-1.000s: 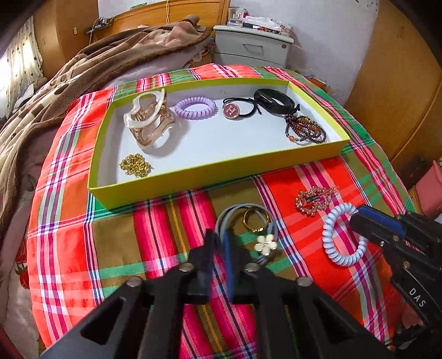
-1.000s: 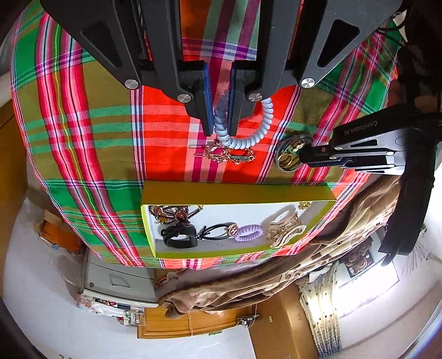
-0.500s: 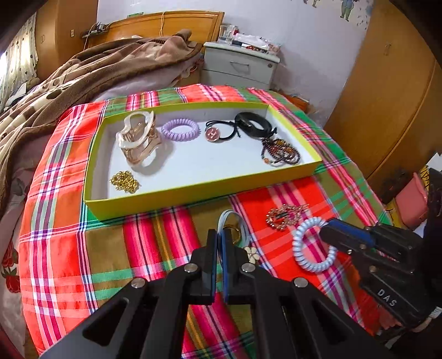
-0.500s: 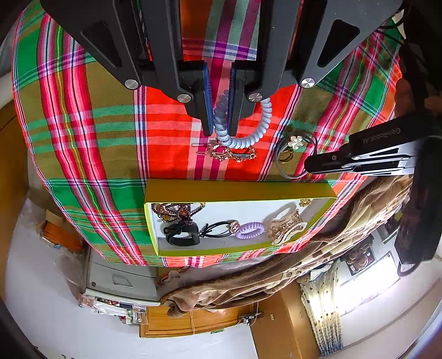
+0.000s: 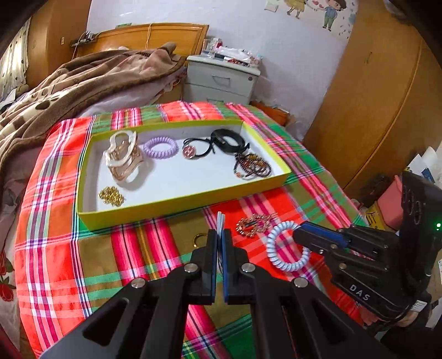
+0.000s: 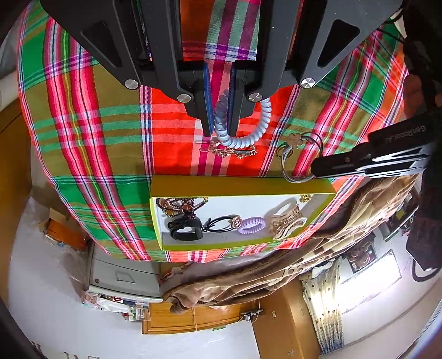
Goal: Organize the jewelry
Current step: 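Carry the grey tie with the left tool while the right tool carries the white coil into the box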
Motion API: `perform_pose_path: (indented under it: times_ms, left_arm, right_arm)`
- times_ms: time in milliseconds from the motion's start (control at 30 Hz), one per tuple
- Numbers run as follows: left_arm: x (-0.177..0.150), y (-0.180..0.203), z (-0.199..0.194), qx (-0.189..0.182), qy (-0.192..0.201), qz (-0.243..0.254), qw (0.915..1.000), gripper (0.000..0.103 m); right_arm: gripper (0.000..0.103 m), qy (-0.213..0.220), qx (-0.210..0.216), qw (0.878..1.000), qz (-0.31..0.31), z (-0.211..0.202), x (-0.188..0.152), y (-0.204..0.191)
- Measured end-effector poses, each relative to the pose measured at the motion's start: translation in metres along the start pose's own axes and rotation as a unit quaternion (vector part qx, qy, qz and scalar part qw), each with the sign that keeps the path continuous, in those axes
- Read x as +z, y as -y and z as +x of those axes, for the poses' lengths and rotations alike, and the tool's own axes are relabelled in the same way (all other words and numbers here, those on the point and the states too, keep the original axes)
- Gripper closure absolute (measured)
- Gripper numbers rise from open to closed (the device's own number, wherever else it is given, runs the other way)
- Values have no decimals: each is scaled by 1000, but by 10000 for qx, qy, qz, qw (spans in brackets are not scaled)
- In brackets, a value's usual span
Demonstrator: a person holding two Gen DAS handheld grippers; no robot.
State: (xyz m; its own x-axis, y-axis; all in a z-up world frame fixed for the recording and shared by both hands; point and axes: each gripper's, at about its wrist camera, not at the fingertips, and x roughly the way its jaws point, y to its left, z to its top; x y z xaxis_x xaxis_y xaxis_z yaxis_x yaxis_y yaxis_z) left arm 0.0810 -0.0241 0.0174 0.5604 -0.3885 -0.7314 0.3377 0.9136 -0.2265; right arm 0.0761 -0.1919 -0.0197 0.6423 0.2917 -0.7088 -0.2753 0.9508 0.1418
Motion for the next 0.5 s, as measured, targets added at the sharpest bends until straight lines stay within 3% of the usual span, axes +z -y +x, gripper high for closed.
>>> perform_pose_path:
  times_ms: [500]
  left_arm:
    - [19,-10,-19,33,230,-54,9997,100]
  right_arm:
    - [93,155,-70,9998,-54,-7,26,-6]
